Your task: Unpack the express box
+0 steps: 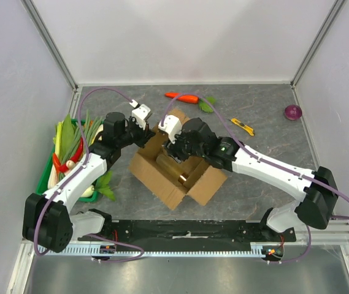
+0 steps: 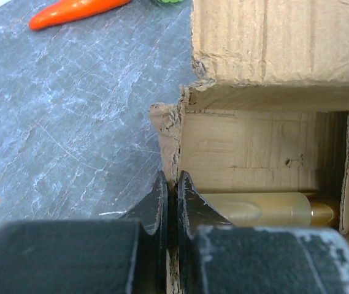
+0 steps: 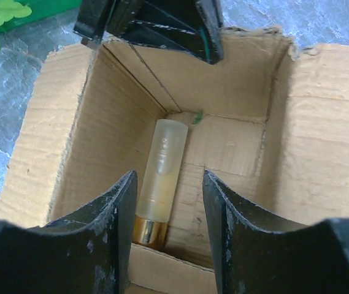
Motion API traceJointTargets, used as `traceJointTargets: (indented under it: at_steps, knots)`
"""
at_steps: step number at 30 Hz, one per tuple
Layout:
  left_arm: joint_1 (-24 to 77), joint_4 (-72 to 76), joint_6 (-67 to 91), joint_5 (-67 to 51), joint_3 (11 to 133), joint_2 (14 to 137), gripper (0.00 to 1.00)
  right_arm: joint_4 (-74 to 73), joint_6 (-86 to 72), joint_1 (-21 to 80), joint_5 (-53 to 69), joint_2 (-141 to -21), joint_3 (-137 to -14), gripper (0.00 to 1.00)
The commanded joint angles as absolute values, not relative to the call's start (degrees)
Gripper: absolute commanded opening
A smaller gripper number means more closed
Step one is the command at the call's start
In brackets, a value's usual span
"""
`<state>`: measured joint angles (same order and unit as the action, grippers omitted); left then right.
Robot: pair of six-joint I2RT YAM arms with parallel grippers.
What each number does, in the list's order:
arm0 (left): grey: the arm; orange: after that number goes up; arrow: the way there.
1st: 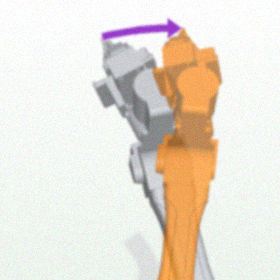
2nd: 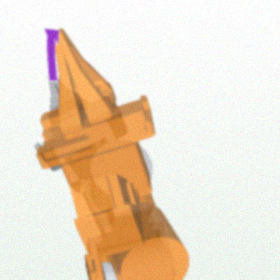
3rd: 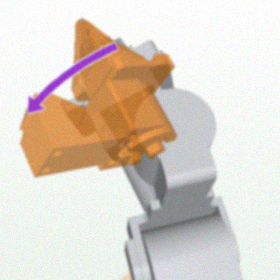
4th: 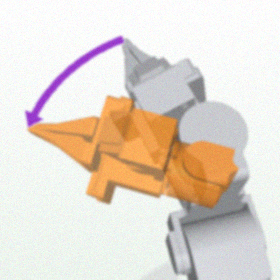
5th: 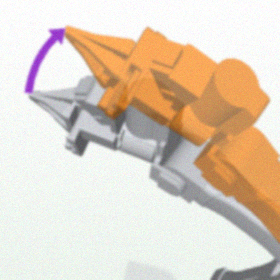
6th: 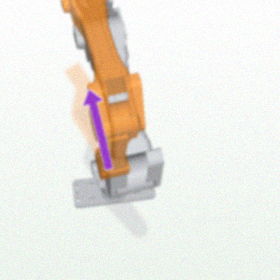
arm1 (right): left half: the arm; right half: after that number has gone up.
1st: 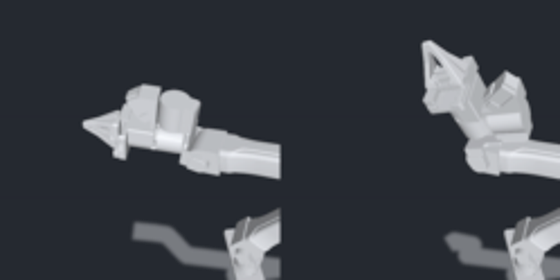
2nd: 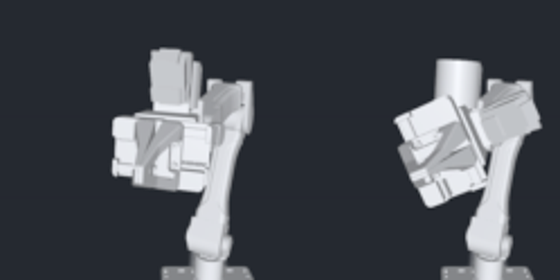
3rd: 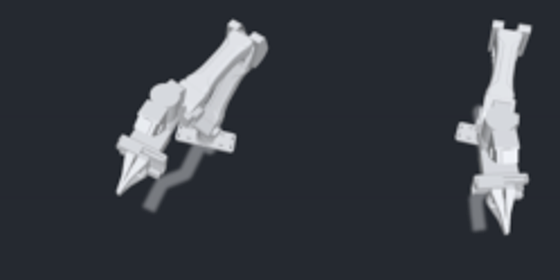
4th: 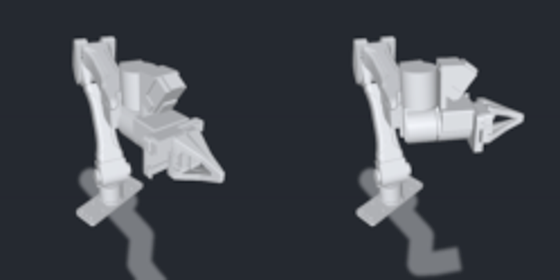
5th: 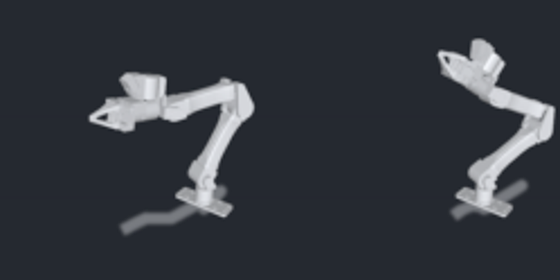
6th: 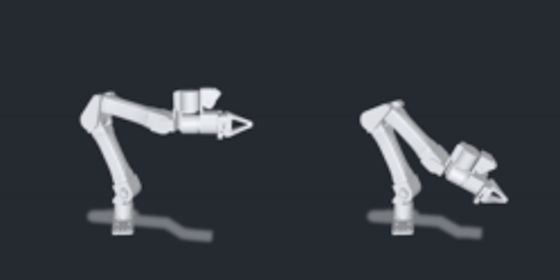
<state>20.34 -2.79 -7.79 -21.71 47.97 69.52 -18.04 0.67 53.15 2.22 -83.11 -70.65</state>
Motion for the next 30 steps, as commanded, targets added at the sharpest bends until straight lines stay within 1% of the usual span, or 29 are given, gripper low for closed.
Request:
traceJointTargets:
  at_steps: [1,8,11,17,18,21,25,28,29,30]
  knots:
    - [20.39,4.56,-11.07,-24.96,45.45,67.41,0.02,-17.58,2.02,55.72,-5.79,-84.72,-70.05,0.52]
    - [20.39,5.18,-11.42,-24.96,43.95,66.36,0.02,-15.74,1.32,60.90,-17.13,-86.05,-69.26,0.42]
    - [20.39,7.28,-13.70,-26.10,41.93,65.39,0.02,-15.64,0.97,61.26,-17.31,-86.57,-68.91,0.40]
    - [20.39,11.86,-15.38,-26.80,37.18,62.41,0.02,-15.47,0.09,61.96,-15.73,-89.29,-67.68,0.34]
    - [20.39,13.17,-15.55,-26.81,36.22,62.14,0.02,-15.38,0.09,62.14,-15.82,-89.64,-67.68,0.31]
    - [20.39,14.85,-15.73,-26.81,34.72,61.09,0.02,-15.29,0.09,62.66,-18.18,-91.05,-67.76,0.28]
    - [20.39,17.48,-15.91,-25.93,33.84,60.12,0.02,-14.15,-1.75,63.28,-21.96,-91.06,-68.20,0.28]
    - [20.39,17.93,-16.08,-25.93,33.57,60.03,0.02,-14.15,-1.76,63.28,-21.62,-91.40,-68.99,0.32]
    - [20.39,17.93,-16.00,-26.01,33.57,60.03,0.02,-14.50,-1.67,63.37,-20.84,-92.28,-69.26,0.36]
    - [20.39,17.93,-16.00,-26.10,33.49,60.03,0.02,-14.85,-1.58,63.28,-19.79,-92.98,-69.61,0.38]
